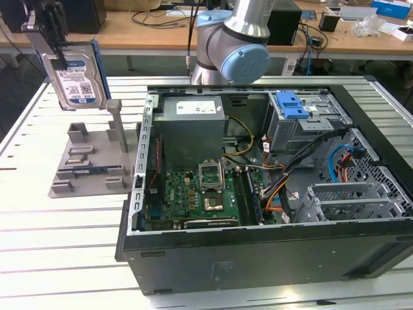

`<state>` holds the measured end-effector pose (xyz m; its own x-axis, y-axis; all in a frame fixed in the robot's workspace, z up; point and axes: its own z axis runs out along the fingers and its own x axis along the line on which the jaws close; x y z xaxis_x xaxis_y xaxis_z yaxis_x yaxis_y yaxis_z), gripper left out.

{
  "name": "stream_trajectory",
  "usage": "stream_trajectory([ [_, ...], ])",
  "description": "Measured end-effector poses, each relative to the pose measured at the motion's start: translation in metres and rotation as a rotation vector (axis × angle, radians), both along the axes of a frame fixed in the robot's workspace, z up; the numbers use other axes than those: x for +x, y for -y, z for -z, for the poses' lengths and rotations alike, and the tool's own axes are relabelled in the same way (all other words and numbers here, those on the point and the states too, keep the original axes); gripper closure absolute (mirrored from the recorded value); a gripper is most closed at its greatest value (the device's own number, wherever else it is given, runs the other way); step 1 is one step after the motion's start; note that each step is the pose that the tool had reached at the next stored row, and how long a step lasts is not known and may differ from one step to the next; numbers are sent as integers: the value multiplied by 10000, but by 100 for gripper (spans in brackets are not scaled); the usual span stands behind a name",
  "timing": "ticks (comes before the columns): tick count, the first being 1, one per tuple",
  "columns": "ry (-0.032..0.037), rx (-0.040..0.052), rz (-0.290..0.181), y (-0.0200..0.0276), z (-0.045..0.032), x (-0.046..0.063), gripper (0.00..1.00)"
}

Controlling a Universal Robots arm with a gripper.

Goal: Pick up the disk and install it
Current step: 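Pick up the disk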

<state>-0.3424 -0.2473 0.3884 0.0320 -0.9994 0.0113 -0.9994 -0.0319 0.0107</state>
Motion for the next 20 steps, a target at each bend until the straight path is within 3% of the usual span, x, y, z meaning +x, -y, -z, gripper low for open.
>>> stream_trajectory([
  [9,0,-59,0,-7,-201,0,64],
  [20,1,-129,0,-20,-505,0,64],
])
